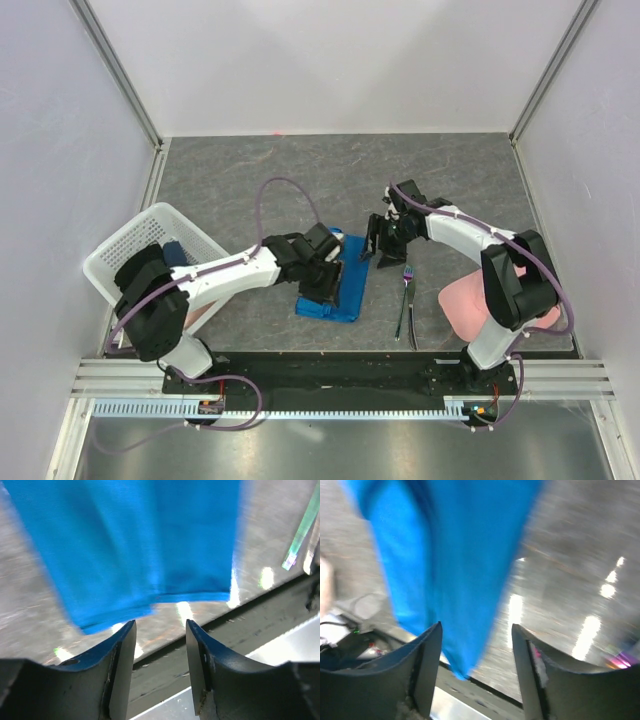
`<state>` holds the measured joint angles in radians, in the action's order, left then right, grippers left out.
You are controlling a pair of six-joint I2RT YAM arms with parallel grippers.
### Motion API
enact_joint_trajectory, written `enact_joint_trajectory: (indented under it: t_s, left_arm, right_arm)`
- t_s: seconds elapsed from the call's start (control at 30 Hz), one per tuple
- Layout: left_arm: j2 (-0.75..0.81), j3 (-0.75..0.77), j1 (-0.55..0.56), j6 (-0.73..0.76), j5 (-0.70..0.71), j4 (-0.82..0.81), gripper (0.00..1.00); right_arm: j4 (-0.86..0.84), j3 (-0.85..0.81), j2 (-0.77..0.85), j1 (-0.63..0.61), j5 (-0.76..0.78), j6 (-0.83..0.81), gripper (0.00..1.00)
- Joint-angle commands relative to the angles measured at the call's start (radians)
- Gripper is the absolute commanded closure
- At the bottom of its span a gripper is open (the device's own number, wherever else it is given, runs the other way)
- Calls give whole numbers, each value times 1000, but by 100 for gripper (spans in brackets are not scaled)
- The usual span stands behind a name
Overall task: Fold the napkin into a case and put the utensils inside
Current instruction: Insert the top corner of the smaller rectangle folded napkin into the center of the board.
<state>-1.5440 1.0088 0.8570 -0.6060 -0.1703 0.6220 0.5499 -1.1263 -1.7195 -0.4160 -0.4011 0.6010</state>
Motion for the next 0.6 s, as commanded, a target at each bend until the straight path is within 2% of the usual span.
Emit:
enact_joint_trajectory:
  t_s: [0.0, 0.13, 0.23, 0.43, 0.57]
  left_arm:
    - [-65, 134, 109, 22, 164, -56, 48]
    - [-169, 246, 180, 5, 296, 21, 48]
    - [-244, 298, 240, 9, 414, 47, 43]
    - [-410, 440, 326, 17, 511, 106, 41]
    - [-499, 514, 359, -20, 568, 198, 39]
  right_arm:
    - [120, 66, 104, 78, 88, -56, 28]
    - [142, 109, 172, 170, 103, -72, 20]
    - [162, 117, 208, 216, 105, -98, 17]
    - [243, 118, 296, 342, 36, -168, 12]
    - [255, 125, 347, 361, -5, -179, 10]
